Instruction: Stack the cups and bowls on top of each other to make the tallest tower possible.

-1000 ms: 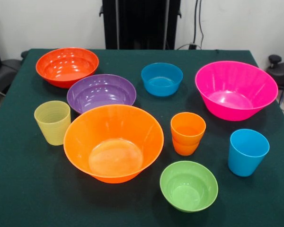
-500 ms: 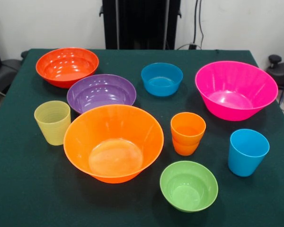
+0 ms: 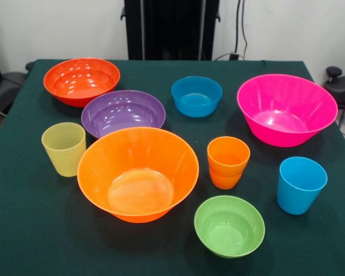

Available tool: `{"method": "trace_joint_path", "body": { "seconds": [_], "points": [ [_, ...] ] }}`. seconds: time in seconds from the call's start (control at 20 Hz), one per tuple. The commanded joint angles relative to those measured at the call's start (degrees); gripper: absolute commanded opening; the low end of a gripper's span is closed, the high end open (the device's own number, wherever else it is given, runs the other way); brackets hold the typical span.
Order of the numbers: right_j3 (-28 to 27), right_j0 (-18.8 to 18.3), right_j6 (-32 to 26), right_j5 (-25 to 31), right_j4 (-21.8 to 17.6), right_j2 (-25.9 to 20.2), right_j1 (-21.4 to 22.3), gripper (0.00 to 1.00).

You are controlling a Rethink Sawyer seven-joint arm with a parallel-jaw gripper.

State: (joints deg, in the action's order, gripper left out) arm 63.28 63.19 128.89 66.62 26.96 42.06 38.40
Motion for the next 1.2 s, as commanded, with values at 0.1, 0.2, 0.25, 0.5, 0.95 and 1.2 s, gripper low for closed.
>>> {"method": "trace_joint_path", "body": {
  "seconds": [0.1, 0.2, 0.25, 0.5, 0.95, 1.2],
  "points": [
    [6.9, -2.1, -0.3, 0.9, -5.8, -7.9, 0.0, 0.0],
    [6.9, -2.1, -0.2, 0.8, -6.1, -7.9, 0.0, 0.0],
    [7.0, -2.1, -0.2, 0.7, -6.2, -7.9, 0.1, 0.0],
    [7.2, -2.2, -0.1, 0.4, -6.7, -8.3, 0.2, 0.0],
    [7.2, -2.5, 0.3, 0.5, -7.2, -8.7, 0.5, 0.0],
    [6.4, -2.6, 0.5, 1.6, -7.6, -8.8, 0.5, 0.0]
  ]
}}
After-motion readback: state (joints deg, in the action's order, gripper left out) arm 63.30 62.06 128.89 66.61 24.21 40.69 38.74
